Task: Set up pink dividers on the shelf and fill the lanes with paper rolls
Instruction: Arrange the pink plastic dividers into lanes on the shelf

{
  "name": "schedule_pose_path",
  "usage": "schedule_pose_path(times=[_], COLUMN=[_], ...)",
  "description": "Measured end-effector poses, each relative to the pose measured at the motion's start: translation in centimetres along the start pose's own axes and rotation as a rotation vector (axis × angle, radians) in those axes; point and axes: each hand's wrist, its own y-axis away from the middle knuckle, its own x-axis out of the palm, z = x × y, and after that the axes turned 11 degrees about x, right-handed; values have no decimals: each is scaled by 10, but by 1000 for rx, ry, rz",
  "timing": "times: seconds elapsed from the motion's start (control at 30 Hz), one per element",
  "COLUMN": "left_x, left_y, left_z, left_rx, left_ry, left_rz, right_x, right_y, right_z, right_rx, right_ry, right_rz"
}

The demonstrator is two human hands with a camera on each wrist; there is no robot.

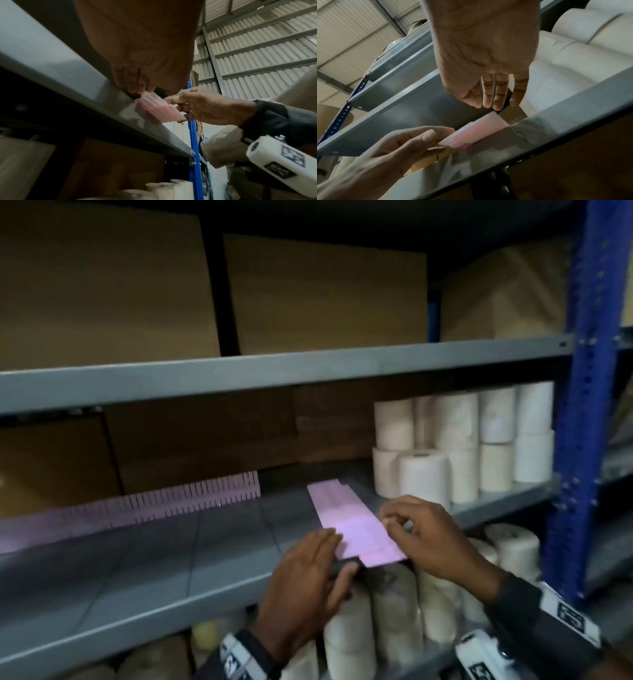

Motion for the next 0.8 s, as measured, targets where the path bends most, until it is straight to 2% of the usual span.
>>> schedule_pose_path(times=[0.03,0.13,0.17,0.3,0.4,0.5,0.57,0.63,0.73,0.8], left_x=[5,14,18,20,19,13,7,3,-4,-12], left_y=[0,-2,-4,-3,0,3,5,7,3,1], left_z=[2,0,3,12,19,17,15,12,5,4], left_rx=[23,13,20,39,53,27,-57,-197,-402,-490], left_ry=[-26,-42,-41,62,187,234,230,233,413,517], left_rz=[-10,43,10,-51,-137,-297,-442,-623,-891,-1032], right_x=[2,8,11,17,22,25,25,23,20,20], right_y=[-10,-35,-45,-65,-73,-74,-75,-76,-79,-81], right_z=[-5,-12,-15,-27,-32,-35,-35,-36,-38,-39], right_rx=[21,75,71,27,-4,4,22,40,55,88], right_ry=[27,144,162,183,179,168,146,101,-16,-89], right_rz=[32,260,315,467,495,493,495,486,450,419])
